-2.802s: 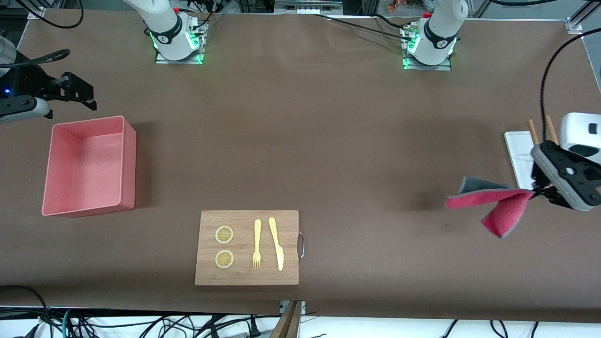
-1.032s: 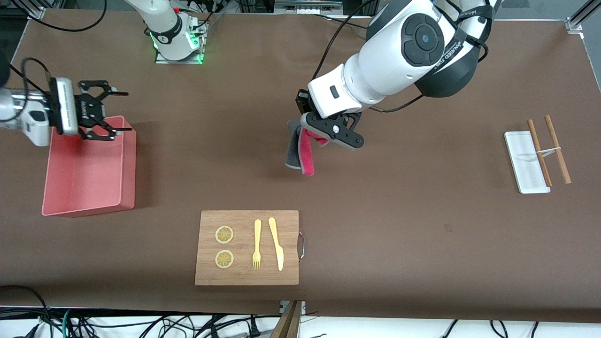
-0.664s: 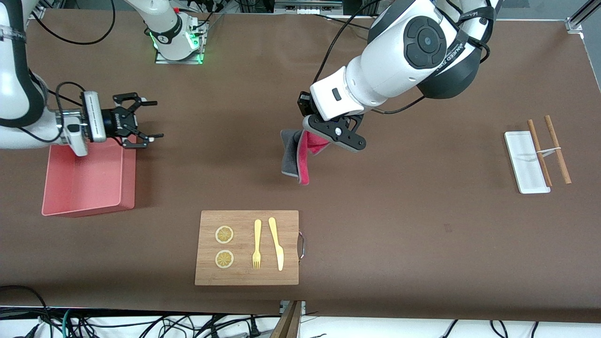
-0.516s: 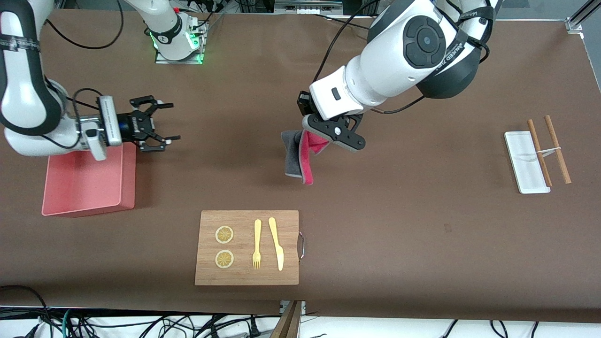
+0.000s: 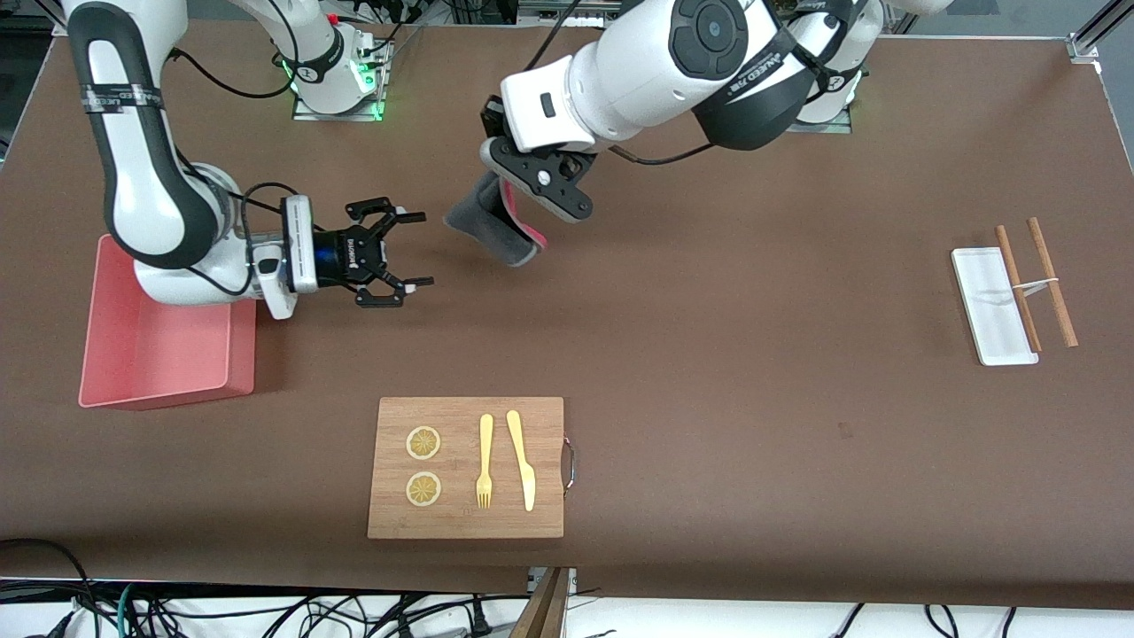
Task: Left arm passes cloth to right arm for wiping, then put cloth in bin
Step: 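Close the right gripper on the cloth held by the left gripper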
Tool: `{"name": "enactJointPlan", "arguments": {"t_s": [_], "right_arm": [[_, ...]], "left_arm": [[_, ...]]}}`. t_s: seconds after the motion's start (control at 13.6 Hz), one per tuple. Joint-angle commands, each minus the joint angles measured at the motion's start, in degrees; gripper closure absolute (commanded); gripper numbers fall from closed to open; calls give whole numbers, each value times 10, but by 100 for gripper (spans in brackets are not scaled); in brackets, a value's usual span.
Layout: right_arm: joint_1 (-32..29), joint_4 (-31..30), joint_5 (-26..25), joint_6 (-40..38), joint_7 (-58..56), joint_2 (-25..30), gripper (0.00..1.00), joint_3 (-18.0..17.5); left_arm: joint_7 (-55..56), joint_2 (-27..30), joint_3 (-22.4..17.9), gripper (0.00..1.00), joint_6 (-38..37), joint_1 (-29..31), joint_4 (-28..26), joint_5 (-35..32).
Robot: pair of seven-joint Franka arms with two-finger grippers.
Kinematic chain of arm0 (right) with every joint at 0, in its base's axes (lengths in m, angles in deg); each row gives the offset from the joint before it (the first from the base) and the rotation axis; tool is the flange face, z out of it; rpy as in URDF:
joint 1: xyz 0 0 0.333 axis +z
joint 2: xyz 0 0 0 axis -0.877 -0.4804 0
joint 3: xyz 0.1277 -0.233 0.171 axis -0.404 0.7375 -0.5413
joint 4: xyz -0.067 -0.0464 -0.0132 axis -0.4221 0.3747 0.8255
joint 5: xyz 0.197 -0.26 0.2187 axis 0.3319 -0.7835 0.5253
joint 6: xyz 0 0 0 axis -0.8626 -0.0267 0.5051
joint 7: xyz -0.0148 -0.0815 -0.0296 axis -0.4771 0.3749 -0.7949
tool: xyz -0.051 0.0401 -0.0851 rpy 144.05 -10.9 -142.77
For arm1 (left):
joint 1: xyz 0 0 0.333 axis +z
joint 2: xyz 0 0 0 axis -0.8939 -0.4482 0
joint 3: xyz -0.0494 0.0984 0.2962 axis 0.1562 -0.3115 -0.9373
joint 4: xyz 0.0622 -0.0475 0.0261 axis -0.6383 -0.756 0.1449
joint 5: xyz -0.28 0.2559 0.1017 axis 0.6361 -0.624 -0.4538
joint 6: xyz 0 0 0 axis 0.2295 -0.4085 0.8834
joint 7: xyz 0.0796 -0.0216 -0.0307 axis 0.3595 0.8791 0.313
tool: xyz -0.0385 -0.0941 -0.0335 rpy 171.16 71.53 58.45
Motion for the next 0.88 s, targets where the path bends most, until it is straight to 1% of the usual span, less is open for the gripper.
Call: {"name": "enactJointPlan", "arguments": {"t_s": [0.0, 0.15, 0.44, 0.52, 0.59, 0.66, 0.74, 0.81], "right_arm": [[24, 3, 55, 26, -8, -2, 0, 2], [31, 4, 75, 32, -8, -2, 0, -7], [37, -3, 77, 26, -14, 0, 0, -9], [37, -4, 77, 26, -23, -1, 5, -9], [37, -4, 77, 26, -31, -1, 30, -9], [36, -4, 77, 25, -33, -2, 62, -9], [33, -8, 77, 23, -34, -3, 92, -9], [32, -8, 77, 23, -34, -4, 100, -9]], "left_arm": [[2, -24, -1, 100, 57, -31, 10, 19], [2, -30, -1, 100, 80, -40, 8, 17], [-3, -27, -1, 100, 80, -37, 8, 13], [-3, -26, -1, 100, 80, -36, 8, 12], [-3, -25, -1, 100, 79, -35, 8, 12], [-3, -25, -1, 100, 79, -34, 8, 12], [-2, -25, -1, 100, 79, -33, 8, 12], [-2, -24, -1, 100, 79, -32, 8, 12]]}}
